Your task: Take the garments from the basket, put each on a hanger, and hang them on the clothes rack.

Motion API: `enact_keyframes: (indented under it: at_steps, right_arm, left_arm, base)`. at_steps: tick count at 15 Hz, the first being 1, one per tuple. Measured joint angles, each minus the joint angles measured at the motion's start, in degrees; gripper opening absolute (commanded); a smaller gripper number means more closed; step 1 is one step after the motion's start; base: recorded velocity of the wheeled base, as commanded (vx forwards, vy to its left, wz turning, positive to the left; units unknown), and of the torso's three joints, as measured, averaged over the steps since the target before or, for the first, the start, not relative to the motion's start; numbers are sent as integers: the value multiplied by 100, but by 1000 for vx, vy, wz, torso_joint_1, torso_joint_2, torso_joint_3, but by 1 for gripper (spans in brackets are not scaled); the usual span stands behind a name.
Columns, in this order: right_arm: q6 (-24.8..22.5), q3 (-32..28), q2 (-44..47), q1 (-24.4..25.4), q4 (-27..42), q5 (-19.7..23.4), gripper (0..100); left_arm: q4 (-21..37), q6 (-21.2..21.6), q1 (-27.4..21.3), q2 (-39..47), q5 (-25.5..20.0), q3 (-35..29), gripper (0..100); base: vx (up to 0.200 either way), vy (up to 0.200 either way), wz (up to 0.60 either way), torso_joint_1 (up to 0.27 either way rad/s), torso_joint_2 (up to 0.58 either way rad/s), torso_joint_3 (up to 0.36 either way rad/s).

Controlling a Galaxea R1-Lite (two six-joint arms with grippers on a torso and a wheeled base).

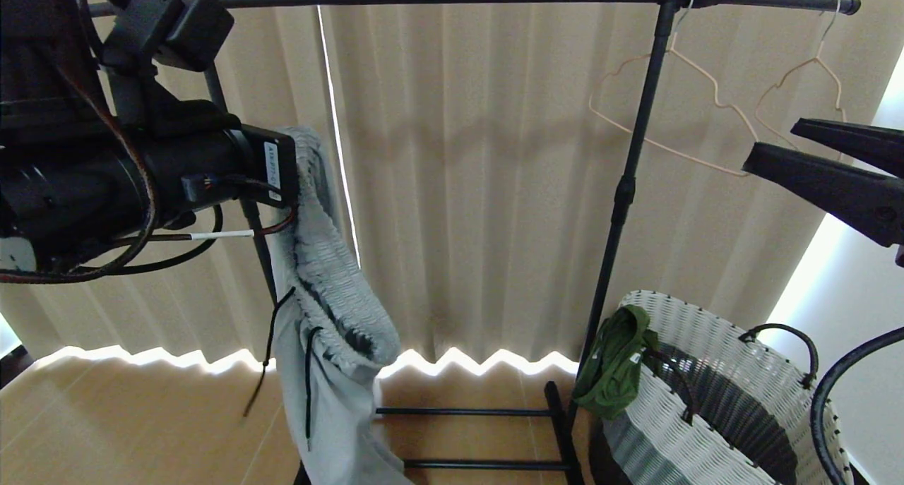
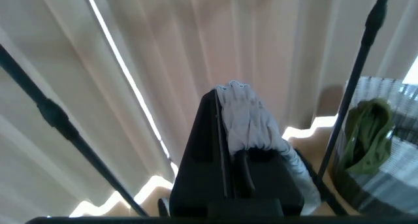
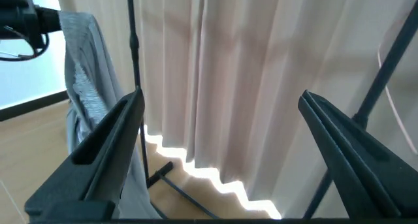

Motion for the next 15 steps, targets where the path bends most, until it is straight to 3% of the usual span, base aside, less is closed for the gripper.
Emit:
enact_keyframes:
  at_steps: [3, 7, 11, 15]
  right_arm:
    - [-22, 176, -37, -218, 9, -32, 100]
    - [-265, 432, -88, -874, 116, -98, 100]
    - [-339, 460, -386, -1243, 1285, -344, 100]
    - [-490, 453, -562, -1687, 1624, -873, 100]
  left_arm:
    - [23, 10, 6, -316, -11, 421, 0]
    - [-10, -134, -2, -939, -57, 1278, 0]
    - [11, -441, 52, -1552, -51, 2136, 0]
    - [-22, -468, 312, -2136, -60, 2640, 0]
  base:
    - [0, 0, 0, 0, 0, 0]
    - [0, 0, 0, 0, 0, 0]
    - [0, 0, 0, 0, 0, 0]
    - [0, 0, 0, 0, 0, 0]
